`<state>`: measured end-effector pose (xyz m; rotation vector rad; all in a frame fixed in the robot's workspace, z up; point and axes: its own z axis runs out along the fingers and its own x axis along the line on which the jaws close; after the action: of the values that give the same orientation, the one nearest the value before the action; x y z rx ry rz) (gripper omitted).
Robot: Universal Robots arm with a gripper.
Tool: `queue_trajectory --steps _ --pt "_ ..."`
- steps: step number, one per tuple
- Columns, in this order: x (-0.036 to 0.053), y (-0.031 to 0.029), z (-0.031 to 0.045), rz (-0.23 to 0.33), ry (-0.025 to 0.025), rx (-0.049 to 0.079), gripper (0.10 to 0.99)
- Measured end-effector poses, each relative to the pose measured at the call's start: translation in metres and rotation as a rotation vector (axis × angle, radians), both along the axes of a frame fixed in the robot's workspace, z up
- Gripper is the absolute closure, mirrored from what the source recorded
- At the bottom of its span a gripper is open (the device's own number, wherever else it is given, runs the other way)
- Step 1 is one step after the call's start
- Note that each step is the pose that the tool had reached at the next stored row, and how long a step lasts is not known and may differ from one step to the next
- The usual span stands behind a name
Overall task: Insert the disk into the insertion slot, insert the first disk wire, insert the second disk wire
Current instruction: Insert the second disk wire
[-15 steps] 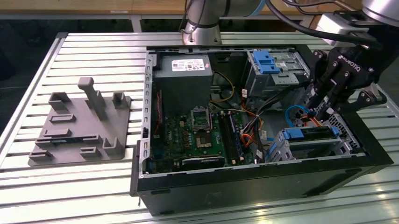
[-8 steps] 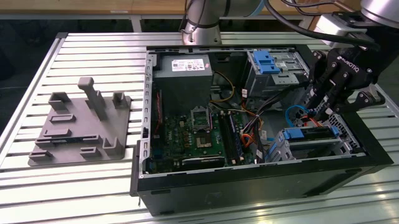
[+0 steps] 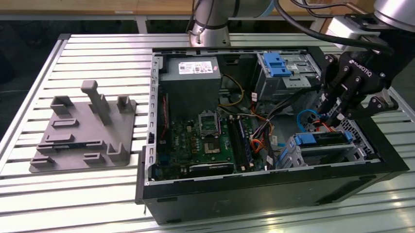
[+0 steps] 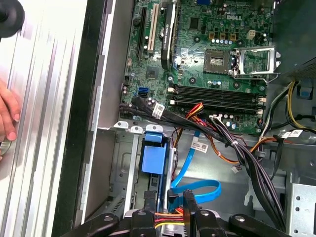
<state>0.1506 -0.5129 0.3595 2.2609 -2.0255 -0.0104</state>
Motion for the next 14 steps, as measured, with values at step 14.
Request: queue_trajectory --steps 14 --pt "0.0000 0.0000 -0.0054 0.000 0.0214 0.000 0.878"
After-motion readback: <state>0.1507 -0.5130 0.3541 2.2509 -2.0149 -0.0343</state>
